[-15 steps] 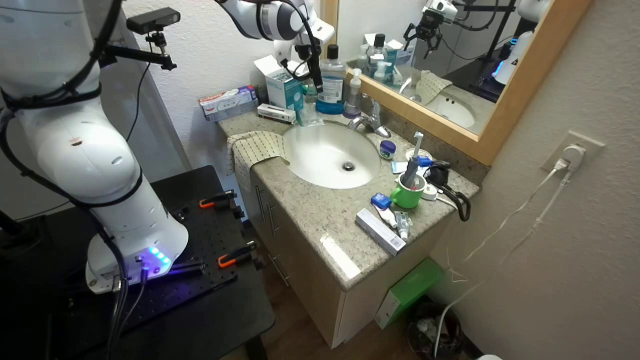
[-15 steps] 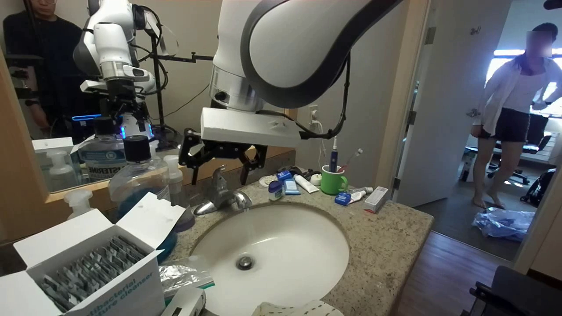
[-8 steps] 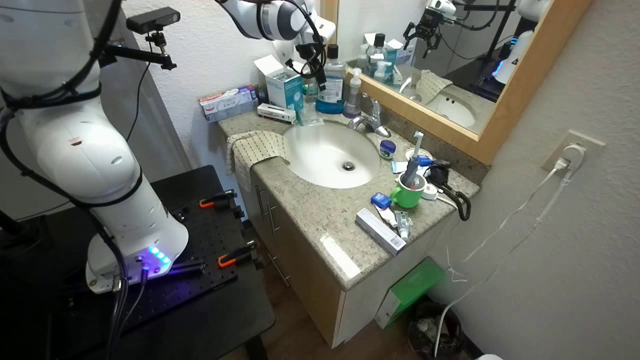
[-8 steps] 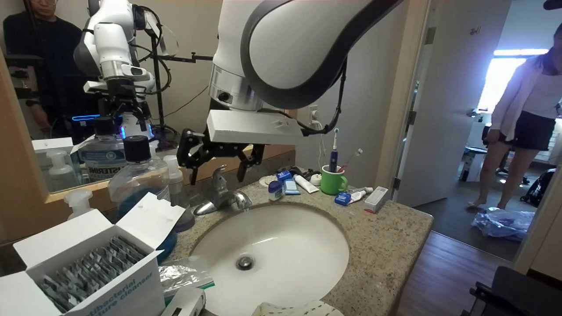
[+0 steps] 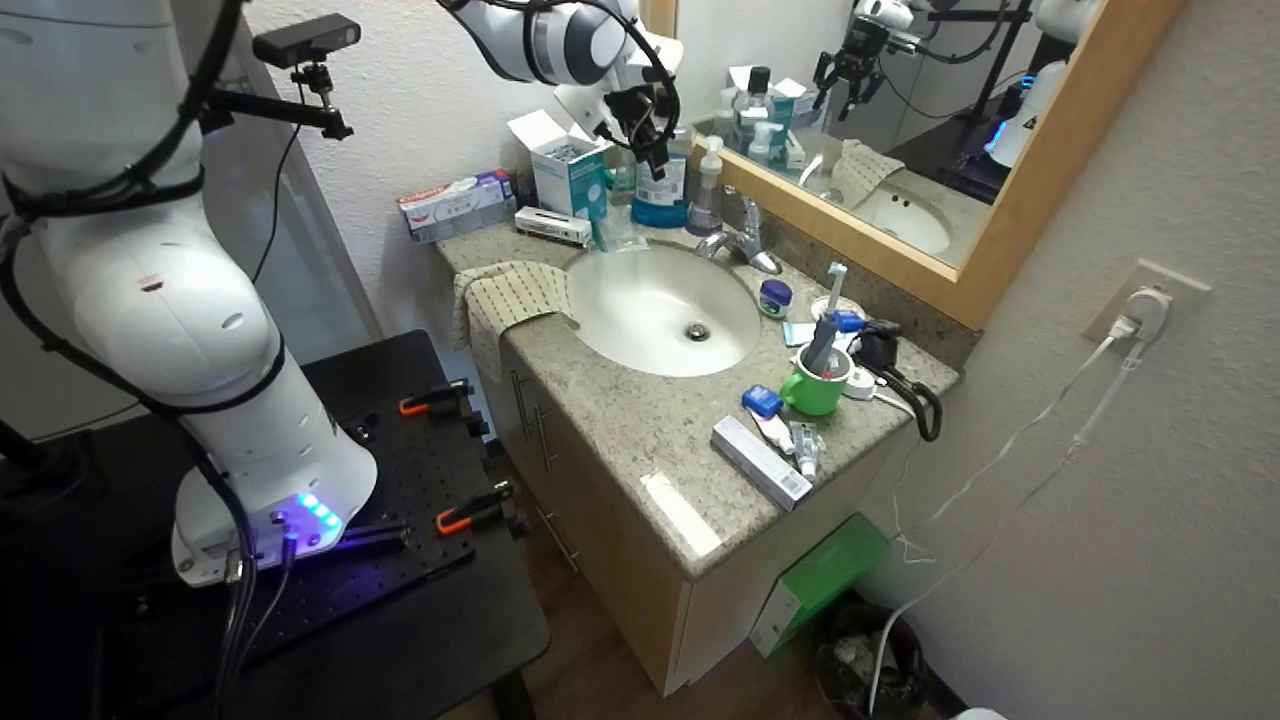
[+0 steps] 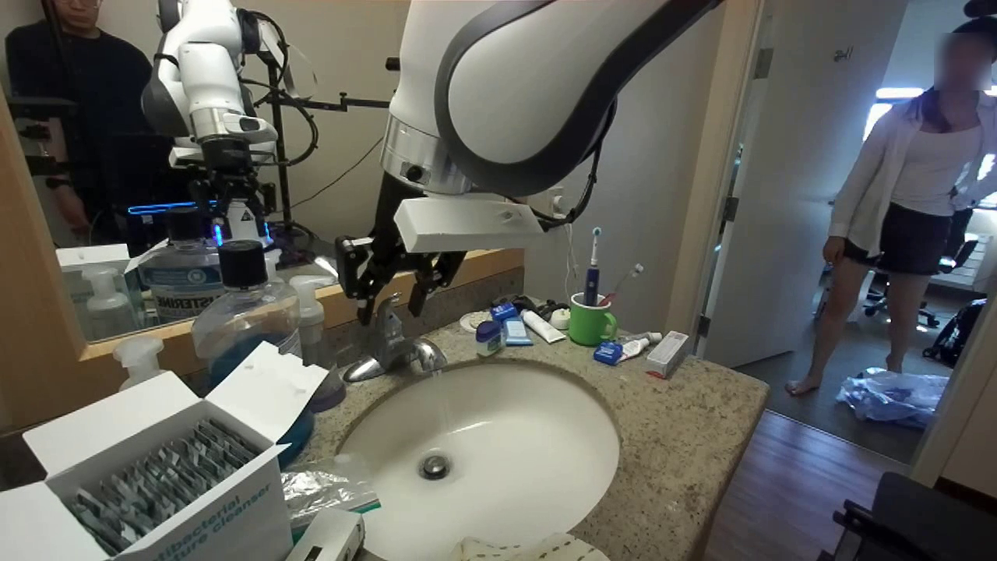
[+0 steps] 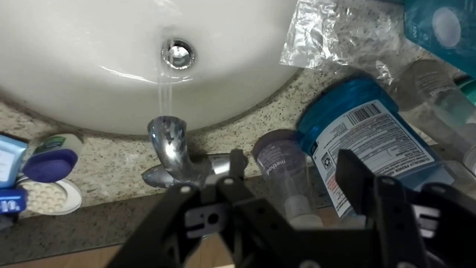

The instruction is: Push the handle of the tap to the right and then push up

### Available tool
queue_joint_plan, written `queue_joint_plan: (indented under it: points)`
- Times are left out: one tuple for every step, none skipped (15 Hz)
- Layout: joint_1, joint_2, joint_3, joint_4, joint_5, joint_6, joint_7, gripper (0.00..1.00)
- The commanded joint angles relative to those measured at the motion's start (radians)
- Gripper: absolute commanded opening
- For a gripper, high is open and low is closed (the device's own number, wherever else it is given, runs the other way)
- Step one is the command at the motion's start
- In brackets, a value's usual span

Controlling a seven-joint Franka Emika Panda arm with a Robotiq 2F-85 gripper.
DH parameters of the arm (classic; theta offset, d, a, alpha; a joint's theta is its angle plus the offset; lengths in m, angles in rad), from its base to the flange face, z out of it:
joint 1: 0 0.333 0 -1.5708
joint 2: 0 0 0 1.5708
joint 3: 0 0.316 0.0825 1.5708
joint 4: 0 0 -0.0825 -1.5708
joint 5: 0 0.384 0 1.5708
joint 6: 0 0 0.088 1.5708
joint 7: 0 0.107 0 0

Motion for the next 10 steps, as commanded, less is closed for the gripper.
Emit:
queue_joint_plan:
  points:
    - [0.013, 0.048, -0.030, 0.053, -0.024, 0.055, 0.008, 0.34]
    - [0.021, 0.063, -0.043, 0.067, -0.035, 0.072, 0.019, 0.27]
    - [0.030, 0.082, -0.060, 0.083, -0.050, 0.090, 0.033, 0.18]
    - [0.038, 0.099, -0.074, 0.099, -0.061, 0.107, 0.040, 0.12]
    - [0.048, 0.116, -0.091, 0.116, -0.069, 0.116, 0.046, 0.05]
    - [0.058, 0.132, -0.107, 0.131, -0.074, 0.127, 0.047, 0.01]
    - [0.068, 0.149, -0.124, 0.147, -0.077, 0.137, 0.050, 0.00]
    - [0.078, 0.163, -0.137, 0.161, -0.075, 0.143, 0.047, 0.00]
    - [0.089, 0.177, -0.152, 0.177, -0.073, 0.150, 0.048, 0.00]
    - [0.099, 0.193, -0.166, 0.193, -0.071, 0.158, 0.048, 0.01]
